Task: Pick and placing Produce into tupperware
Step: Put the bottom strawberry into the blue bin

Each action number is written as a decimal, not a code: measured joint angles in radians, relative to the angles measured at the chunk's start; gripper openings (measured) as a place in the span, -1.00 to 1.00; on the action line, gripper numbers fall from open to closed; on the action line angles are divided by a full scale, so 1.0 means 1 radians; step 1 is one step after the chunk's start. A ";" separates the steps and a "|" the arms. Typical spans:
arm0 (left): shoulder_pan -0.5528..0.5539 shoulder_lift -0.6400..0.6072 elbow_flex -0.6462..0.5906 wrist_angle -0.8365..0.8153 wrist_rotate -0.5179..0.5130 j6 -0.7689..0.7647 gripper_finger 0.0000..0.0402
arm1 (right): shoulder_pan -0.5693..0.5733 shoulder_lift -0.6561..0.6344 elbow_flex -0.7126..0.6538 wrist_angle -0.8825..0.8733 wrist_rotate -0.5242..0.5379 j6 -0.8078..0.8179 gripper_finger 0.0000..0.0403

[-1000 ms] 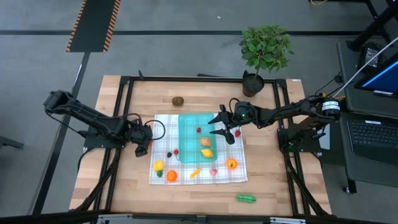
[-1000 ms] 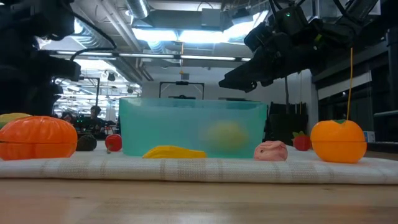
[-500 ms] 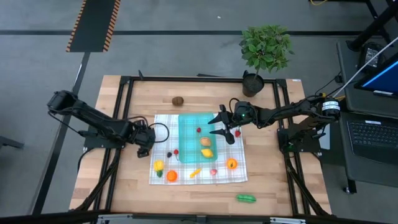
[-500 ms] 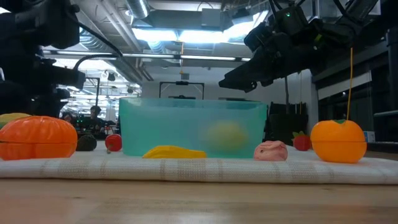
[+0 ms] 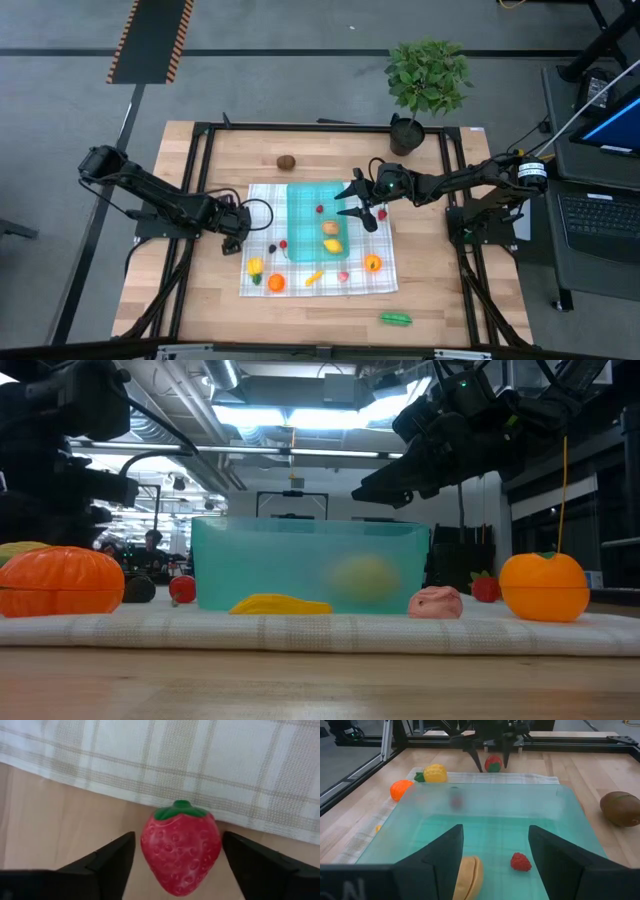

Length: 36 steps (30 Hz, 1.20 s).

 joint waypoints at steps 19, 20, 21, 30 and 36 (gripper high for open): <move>0.001 0.002 0.032 -0.046 0.036 -0.042 -0.08 | 0.000 0.000 0.000 0.000 0.000 0.003 0.13; 0.001 0.002 0.039 -0.054 0.033 -0.042 -0.08 | 0.000 0.000 0.000 0.000 0.000 0.006 0.13; 0.001 0.002 0.045 -0.065 0.027 -0.042 -0.08 | 0.000 0.000 0.000 0.000 0.000 0.009 0.13; 0.001 -0.058 0.103 -0.074 -0.030 0.007 -0.08 | 0.000 0.000 0.000 0.002 0.000 0.001 0.13; 0.001 -0.208 0.130 -0.096 -0.072 0.013 -0.08 | 0.000 0.000 0.000 0.002 0.000 -0.015 0.13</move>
